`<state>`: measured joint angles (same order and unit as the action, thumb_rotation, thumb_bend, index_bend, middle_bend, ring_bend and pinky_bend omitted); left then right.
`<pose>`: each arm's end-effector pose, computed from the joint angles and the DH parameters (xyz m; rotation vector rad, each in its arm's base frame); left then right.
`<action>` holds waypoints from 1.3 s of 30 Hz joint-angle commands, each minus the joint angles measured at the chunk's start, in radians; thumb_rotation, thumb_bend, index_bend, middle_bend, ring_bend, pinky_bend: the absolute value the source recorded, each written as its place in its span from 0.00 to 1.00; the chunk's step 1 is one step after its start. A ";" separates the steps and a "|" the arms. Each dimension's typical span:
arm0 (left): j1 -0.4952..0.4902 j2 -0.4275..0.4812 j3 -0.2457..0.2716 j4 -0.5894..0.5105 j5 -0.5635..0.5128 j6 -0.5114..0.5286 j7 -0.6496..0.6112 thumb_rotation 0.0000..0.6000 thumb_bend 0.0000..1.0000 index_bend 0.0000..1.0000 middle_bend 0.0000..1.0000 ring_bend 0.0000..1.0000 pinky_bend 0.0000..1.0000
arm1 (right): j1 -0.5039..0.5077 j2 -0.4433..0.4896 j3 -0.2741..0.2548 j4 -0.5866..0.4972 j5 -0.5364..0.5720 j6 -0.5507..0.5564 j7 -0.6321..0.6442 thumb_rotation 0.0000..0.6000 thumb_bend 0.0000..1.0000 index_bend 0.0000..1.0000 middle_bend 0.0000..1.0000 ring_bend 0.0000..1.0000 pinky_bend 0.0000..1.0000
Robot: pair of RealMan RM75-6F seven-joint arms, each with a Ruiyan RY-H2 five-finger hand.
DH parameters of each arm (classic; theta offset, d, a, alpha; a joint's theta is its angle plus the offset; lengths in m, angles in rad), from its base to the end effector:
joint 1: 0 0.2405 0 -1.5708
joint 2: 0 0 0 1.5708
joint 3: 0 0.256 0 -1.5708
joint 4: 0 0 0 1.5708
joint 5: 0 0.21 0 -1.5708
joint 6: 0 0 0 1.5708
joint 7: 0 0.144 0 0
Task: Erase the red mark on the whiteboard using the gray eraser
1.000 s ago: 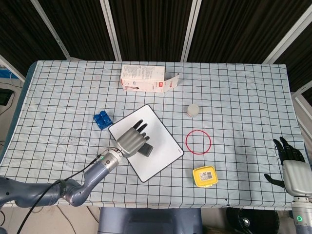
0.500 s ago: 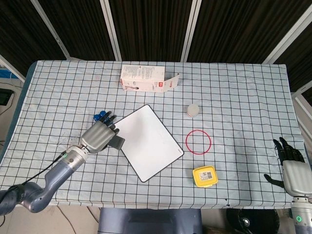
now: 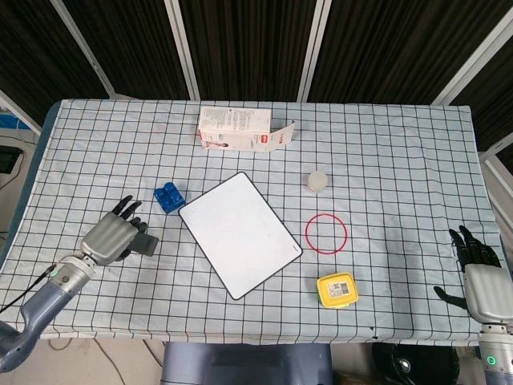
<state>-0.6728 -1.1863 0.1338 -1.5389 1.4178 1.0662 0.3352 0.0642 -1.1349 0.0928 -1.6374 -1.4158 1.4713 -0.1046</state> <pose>-0.2382 0.3001 0.0755 -2.0769 -0.5159 -0.5896 -0.3166 -0.1825 0.1602 1.3104 -0.8884 0.8220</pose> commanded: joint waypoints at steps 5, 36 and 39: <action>0.043 -0.076 0.011 0.144 0.063 -0.010 -0.116 1.00 0.27 0.47 0.51 0.07 0.04 | 0.001 0.001 0.001 -0.002 0.002 -0.002 -0.001 1.00 0.01 0.00 0.02 0.14 0.18; 0.139 0.008 -0.028 -0.003 0.052 0.046 0.086 1.00 0.11 0.02 0.11 0.00 0.04 | -0.002 -0.001 0.001 0.002 0.000 0.003 0.004 1.00 0.01 0.00 0.02 0.14 0.18; 0.190 0.059 -0.032 -0.062 0.096 0.168 0.065 1.00 0.11 0.02 0.11 0.00 0.03 | -0.001 0.000 0.001 0.001 0.000 0.002 0.004 1.00 0.01 0.00 0.02 0.14 0.18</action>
<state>-0.5284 -1.1762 0.1069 -1.5454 1.4756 1.1412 0.4115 0.0631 -1.1346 0.0939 -1.6362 -1.4161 1.4730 -0.1002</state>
